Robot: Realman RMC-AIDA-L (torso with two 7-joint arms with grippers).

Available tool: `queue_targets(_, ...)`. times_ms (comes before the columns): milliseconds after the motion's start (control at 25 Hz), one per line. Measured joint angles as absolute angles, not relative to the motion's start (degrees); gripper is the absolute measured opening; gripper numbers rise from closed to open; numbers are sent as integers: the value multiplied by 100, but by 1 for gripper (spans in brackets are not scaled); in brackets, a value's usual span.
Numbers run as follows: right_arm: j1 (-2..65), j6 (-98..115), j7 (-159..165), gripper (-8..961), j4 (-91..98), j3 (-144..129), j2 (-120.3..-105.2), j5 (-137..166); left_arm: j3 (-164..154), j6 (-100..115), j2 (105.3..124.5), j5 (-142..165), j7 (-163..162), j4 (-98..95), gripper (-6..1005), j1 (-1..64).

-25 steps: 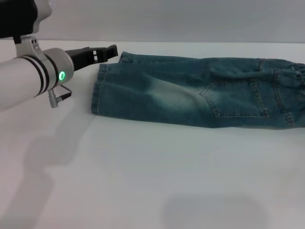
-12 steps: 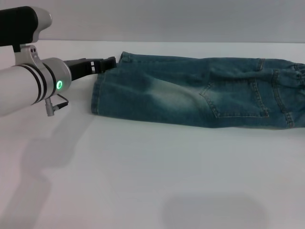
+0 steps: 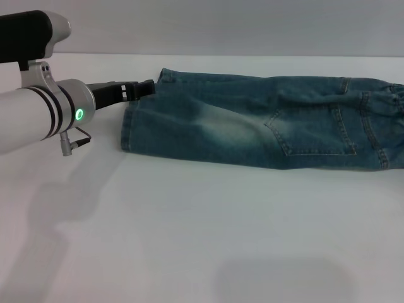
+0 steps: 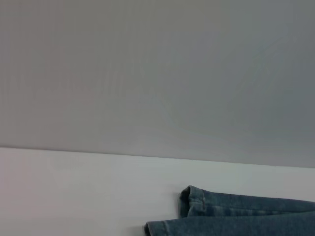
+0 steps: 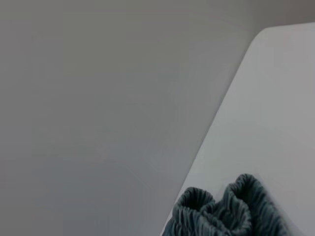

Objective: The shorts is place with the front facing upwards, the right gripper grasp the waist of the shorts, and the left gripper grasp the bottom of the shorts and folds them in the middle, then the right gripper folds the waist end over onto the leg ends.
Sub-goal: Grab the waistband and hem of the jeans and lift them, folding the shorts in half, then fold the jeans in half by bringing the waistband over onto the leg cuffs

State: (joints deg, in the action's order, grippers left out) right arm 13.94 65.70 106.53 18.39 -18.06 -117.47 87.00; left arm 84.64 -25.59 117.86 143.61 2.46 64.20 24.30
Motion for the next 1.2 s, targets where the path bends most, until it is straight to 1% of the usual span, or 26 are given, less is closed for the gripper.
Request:
queue_targets(40,1355,6605,10646,620,1843,-1798,-11782,8670,8473,-2564,11786,14362,247,6417,860,2433)
queue_targets(160,1315,6617,10621,652,1839,-1793,-11812,8625,8483,-2570,11786,14362,247,6415,860,2438)
queue_targets(760,1332,6480,10602,652,1660,-1451,-11830,8595,8493,-2659,11772,14360,321,6407,859,2468)
queue_targets(1200,1543,6210,10596,651,1575,-1369,-11830,8618,8499,-2672,11766,14350,334,6407,859,2426)
